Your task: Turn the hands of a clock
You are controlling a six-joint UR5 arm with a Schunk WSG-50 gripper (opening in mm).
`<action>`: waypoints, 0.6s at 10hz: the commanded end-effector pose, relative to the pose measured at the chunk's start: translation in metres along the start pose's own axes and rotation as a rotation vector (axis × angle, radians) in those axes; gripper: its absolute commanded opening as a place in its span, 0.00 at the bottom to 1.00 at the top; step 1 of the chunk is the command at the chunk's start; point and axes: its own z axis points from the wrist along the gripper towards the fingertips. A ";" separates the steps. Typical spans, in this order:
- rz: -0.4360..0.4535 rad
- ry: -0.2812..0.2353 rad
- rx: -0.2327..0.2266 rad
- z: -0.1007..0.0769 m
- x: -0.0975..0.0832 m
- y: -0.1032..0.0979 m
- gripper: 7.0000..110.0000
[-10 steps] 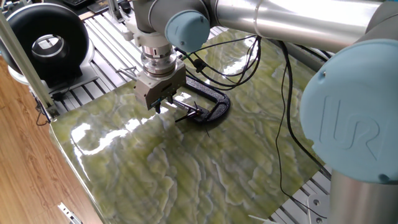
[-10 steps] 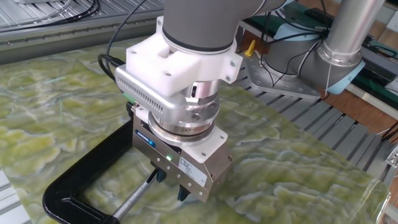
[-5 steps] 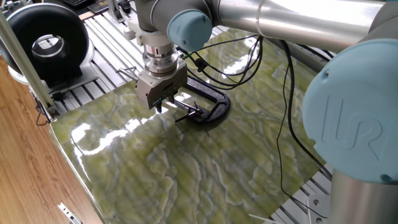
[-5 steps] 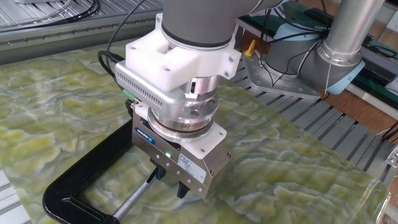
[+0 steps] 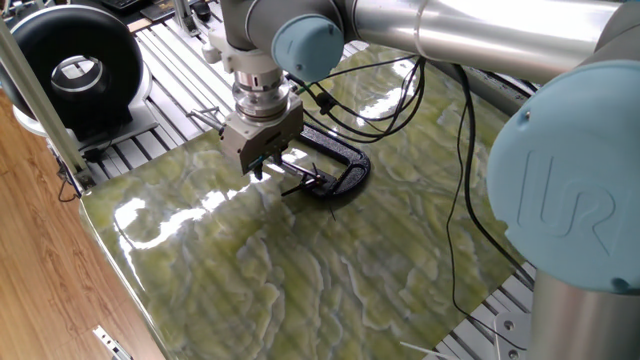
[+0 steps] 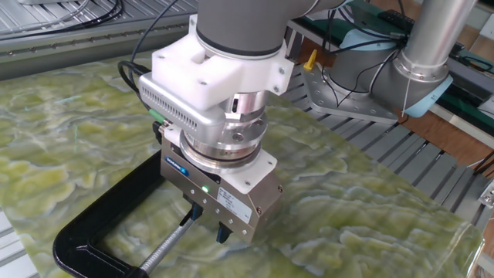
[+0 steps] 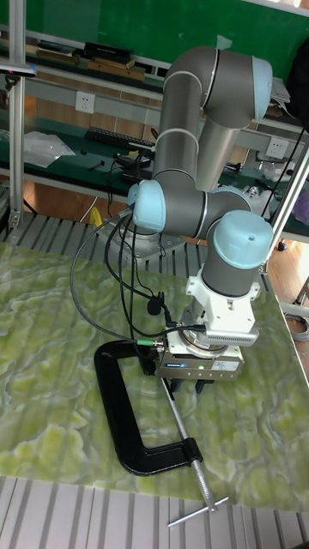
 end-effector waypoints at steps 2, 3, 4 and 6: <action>-0.001 -0.002 -0.010 -0.002 -0.001 -0.002 0.36; -0.003 -0.002 -0.011 -0.002 -0.001 -0.003 0.36; -0.007 -0.002 -0.011 -0.001 -0.001 -0.006 0.36; -0.012 -0.003 -0.014 -0.001 -0.001 -0.009 0.36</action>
